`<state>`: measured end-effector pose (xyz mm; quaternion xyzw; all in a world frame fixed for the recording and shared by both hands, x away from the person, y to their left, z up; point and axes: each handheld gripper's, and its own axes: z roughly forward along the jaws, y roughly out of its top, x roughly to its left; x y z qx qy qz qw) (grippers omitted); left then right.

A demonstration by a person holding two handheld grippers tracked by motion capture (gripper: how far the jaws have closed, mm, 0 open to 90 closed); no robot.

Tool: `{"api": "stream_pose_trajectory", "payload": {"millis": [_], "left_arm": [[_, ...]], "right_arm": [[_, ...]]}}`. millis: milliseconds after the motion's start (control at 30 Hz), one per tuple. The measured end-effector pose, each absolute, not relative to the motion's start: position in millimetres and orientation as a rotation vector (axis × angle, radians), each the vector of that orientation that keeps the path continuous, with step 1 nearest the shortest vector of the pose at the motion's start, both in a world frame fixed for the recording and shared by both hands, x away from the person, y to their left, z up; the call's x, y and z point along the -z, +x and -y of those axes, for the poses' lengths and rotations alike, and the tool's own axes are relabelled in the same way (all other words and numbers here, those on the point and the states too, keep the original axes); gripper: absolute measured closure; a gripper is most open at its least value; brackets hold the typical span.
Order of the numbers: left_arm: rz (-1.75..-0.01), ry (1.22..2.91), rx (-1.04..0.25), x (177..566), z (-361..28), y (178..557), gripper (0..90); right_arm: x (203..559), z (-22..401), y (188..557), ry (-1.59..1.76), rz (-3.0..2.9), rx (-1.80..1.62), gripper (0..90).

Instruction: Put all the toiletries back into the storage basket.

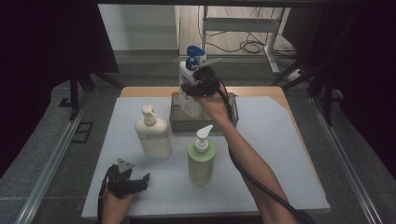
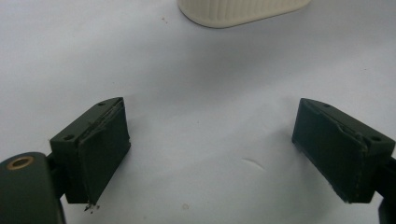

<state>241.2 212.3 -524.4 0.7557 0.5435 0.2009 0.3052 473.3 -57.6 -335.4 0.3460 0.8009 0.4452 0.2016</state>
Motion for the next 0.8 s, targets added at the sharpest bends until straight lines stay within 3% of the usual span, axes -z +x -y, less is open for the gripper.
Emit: {"api": "stream_pose_trajectory", "payload": {"millis": [800], "left_arm": [[-1.44, 1.999, -0.531, 524, -212, 241, 10.5]], "right_arm": [[367, 42, 481, 0.946, -2.278, -1.2, 37.9]]}}
